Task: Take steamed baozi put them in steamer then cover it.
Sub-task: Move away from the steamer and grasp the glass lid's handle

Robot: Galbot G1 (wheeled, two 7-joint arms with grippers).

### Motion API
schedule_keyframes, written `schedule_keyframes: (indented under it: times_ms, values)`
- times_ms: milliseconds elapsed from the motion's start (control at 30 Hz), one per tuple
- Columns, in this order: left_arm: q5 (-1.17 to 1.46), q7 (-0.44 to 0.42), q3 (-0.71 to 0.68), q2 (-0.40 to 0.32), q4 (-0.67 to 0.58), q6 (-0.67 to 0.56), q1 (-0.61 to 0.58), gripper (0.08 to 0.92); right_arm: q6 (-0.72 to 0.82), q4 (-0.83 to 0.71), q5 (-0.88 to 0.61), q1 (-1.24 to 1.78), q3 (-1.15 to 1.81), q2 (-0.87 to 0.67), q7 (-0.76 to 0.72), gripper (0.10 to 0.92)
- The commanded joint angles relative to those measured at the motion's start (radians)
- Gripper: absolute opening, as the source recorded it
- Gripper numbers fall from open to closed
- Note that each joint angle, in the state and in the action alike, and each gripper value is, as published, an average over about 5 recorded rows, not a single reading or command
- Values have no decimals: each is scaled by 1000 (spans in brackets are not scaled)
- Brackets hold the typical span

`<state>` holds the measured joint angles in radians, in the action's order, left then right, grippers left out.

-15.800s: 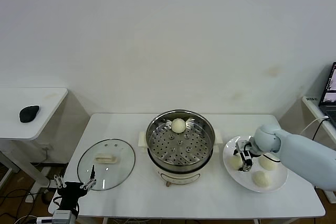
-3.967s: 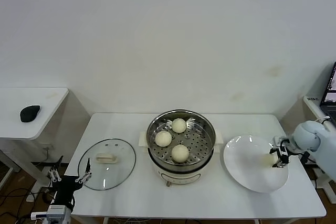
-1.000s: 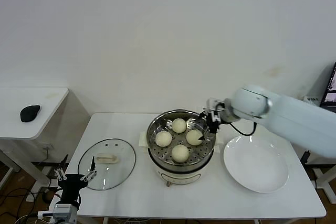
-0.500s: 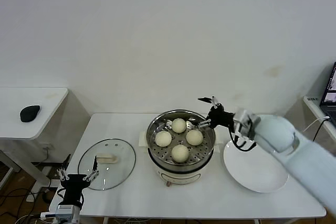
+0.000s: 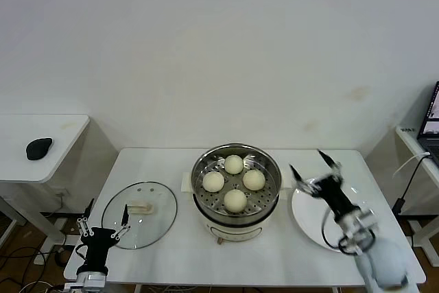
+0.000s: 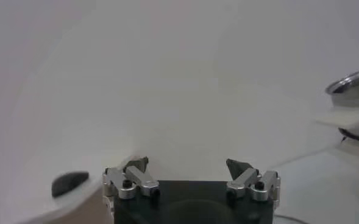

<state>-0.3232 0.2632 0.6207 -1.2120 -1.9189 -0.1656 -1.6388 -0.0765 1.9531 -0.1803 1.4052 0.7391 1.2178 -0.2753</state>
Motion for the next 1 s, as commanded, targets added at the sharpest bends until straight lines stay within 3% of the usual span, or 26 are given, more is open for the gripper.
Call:
schedule_keyframes:
  times_ms: [33, 133, 333, 767, 1000]
  values:
    - [-727, -38, 117, 55, 99, -81, -69, 823, -87, 31, 98, 225, 251, 248, 124, 823]
    - [-807, -33, 130, 85, 138, -101, -76, 823, -76, 9, 102, 213, 270, 254, 182, 823]
    - [-936, -22, 86, 103, 227, -132, 38, 823, -73, -33, 101, 198, 284, 264, 254, 823]
    - [-994, -50, -14, 108, 418, -134, 300, 823, -73, -18, 87, 224, 344, 293, 280, 823]
    - [-995, -55, -45, 109, 467, -134, 367, 823, -77, -14, 89, 231, 349, 309, 280, 823]
